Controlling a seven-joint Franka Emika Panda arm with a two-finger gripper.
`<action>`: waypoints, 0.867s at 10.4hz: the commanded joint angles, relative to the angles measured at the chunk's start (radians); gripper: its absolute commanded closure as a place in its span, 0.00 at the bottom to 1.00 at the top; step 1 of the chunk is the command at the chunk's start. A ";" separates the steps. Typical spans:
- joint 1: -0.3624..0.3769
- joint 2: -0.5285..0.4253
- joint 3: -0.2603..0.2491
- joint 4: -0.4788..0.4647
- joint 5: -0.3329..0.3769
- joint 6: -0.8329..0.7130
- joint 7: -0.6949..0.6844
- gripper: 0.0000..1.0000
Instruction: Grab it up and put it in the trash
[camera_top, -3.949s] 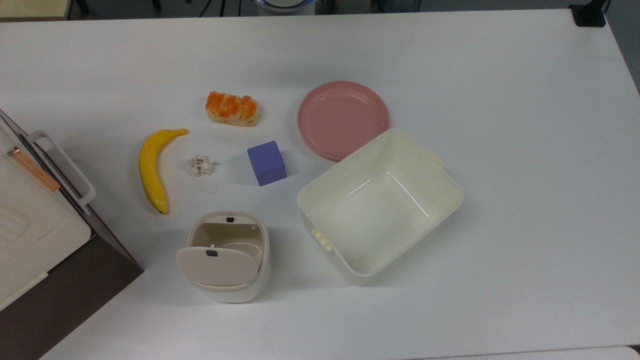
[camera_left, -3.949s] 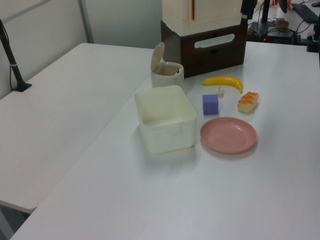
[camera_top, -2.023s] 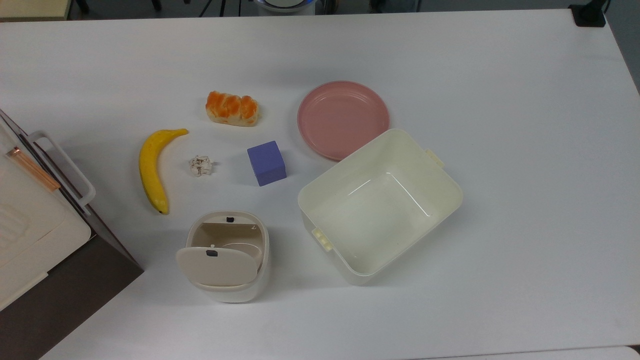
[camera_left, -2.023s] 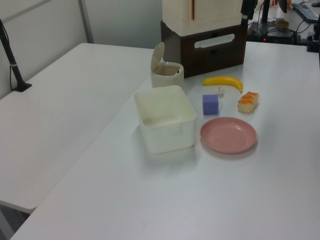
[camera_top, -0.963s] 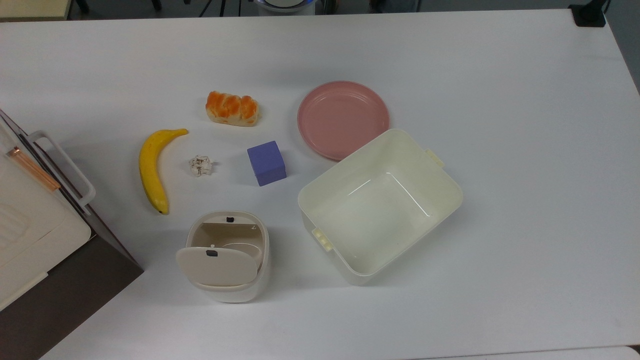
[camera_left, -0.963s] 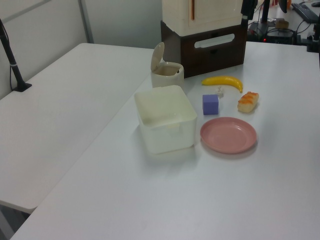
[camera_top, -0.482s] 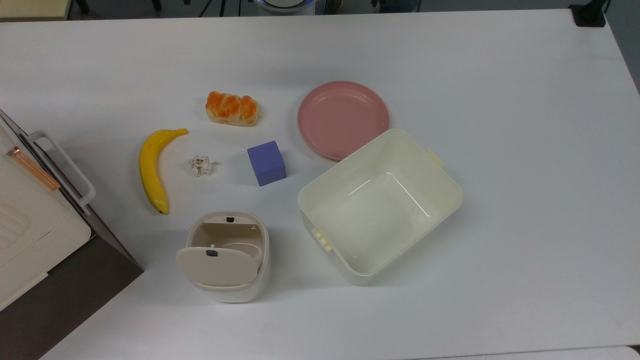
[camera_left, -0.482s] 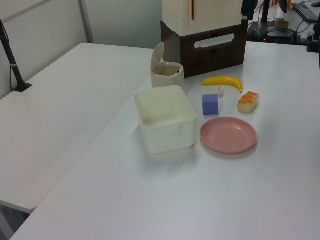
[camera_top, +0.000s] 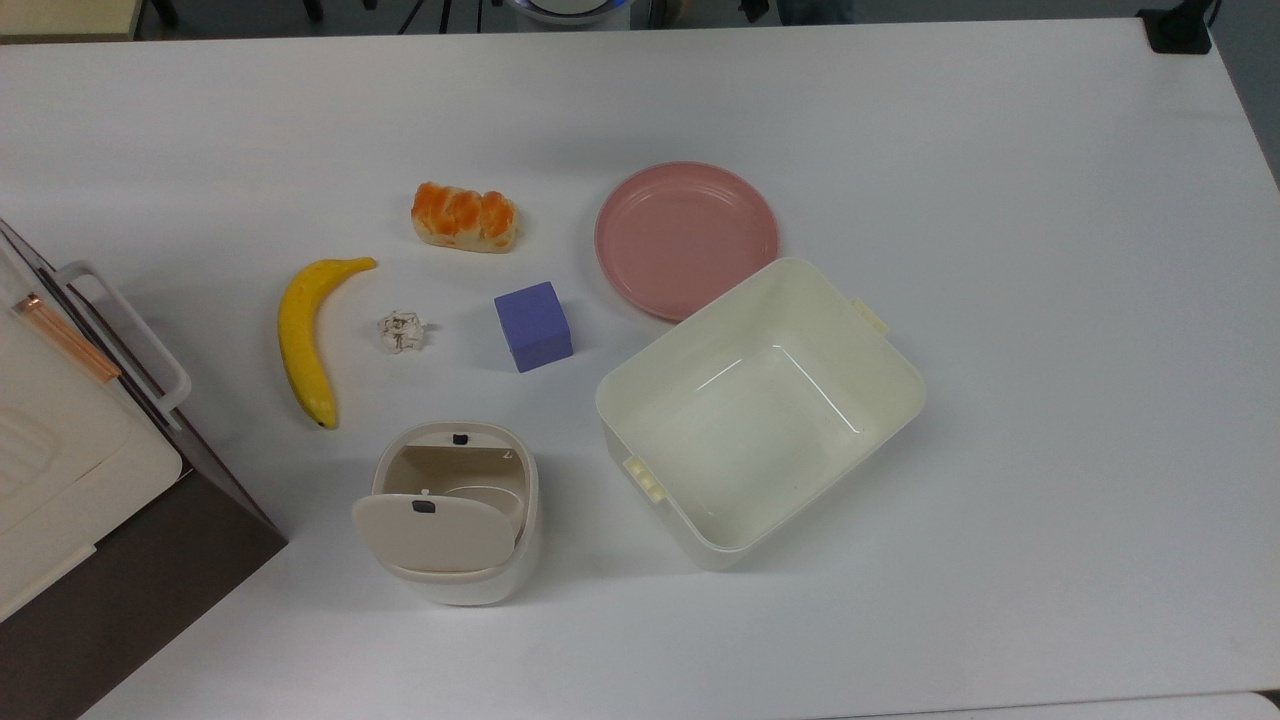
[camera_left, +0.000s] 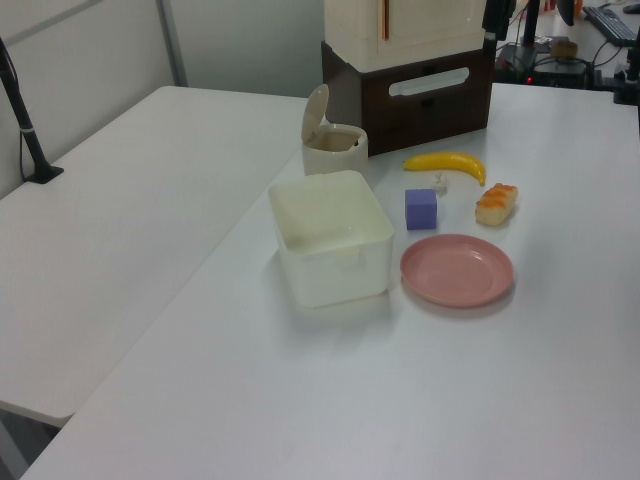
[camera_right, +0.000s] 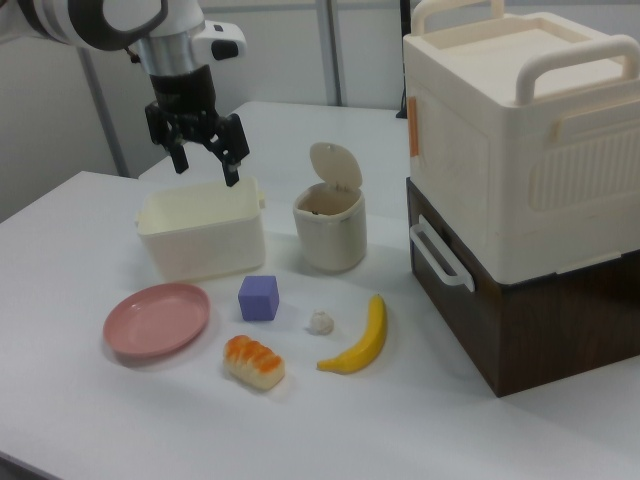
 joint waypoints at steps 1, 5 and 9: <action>0.016 0.031 0.001 -0.074 -0.071 0.045 0.004 0.00; 0.025 0.104 0.002 -0.155 -0.118 0.199 0.016 0.00; 0.013 0.167 0.002 -0.189 -0.185 0.263 0.016 0.00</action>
